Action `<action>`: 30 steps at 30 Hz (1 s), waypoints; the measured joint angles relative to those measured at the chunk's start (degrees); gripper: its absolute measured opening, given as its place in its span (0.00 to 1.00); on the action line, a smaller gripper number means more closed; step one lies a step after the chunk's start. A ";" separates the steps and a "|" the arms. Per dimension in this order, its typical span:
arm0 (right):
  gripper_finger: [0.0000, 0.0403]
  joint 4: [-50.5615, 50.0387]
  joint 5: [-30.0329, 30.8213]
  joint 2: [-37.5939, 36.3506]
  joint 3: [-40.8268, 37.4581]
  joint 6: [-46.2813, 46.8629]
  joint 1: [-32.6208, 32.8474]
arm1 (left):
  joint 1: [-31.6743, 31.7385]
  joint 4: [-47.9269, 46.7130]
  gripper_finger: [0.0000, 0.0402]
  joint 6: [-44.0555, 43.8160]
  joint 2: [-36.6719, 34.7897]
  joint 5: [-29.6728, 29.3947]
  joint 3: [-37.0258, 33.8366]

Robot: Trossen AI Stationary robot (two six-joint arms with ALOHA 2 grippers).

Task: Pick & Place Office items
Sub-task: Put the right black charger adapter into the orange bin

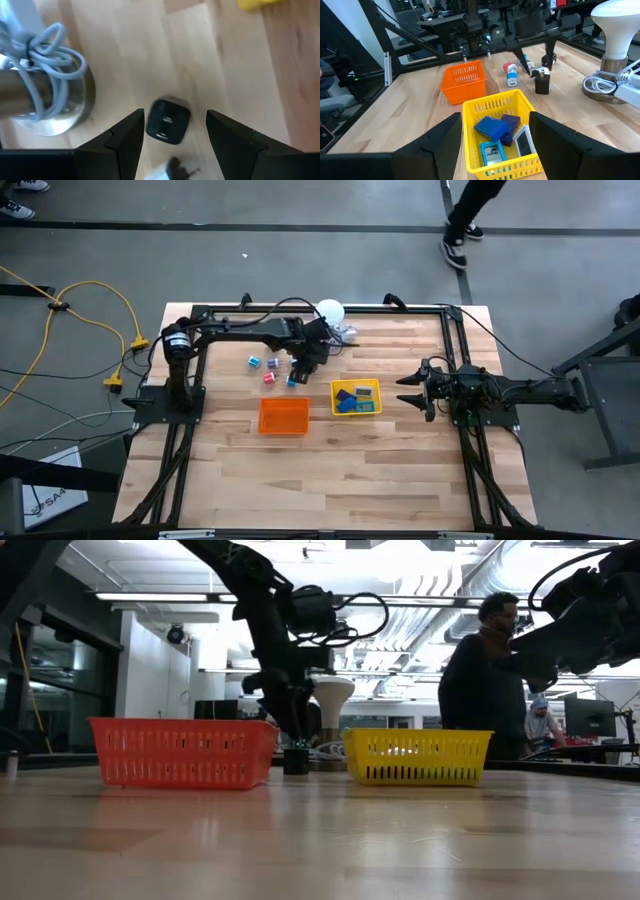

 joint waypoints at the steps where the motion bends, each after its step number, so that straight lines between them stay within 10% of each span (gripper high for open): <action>1: 0.55 0.00 0.00 0.00 0.00 0.02 -0.02 | -0.32 0.70 0.51 0.04 0.34 -0.81 0.05; 30: 0.55 0.00 0.00 0.00 0.02 0.01 0.00 | -2.20 1.23 0.51 0.96 3.48 -5.41 0.15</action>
